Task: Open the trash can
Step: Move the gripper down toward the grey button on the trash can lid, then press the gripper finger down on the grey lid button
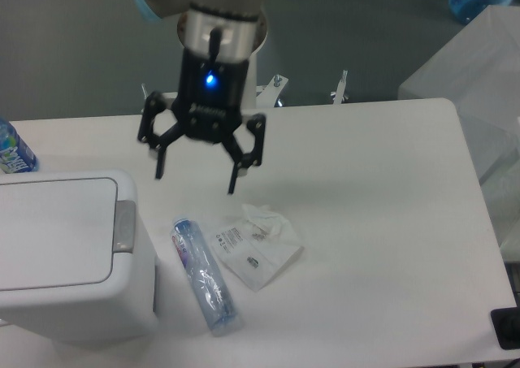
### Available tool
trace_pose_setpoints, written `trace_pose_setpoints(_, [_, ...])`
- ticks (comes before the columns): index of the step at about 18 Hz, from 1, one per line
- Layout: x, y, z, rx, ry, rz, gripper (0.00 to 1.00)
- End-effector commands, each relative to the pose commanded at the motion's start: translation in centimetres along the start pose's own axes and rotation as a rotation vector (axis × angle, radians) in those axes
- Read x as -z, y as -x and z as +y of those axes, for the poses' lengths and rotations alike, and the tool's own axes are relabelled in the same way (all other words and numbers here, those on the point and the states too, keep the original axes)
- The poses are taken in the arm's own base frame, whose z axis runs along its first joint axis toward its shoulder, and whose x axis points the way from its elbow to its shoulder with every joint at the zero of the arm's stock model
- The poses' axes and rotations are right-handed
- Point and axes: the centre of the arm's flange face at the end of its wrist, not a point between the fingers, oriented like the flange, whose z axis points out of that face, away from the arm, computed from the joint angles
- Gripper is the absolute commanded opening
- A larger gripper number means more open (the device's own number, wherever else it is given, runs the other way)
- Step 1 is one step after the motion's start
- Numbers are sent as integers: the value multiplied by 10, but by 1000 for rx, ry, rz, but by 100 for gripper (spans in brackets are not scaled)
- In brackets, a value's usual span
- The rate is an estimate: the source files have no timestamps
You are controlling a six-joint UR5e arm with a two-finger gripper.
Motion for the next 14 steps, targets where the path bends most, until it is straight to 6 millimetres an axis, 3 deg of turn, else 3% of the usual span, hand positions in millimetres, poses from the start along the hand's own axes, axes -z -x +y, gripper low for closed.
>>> trace_pose_setpoints(7, [-29,2,3,4,39,20,100])
trace_pose_setpoints(14, [-35,2,5,6,49,25,100])
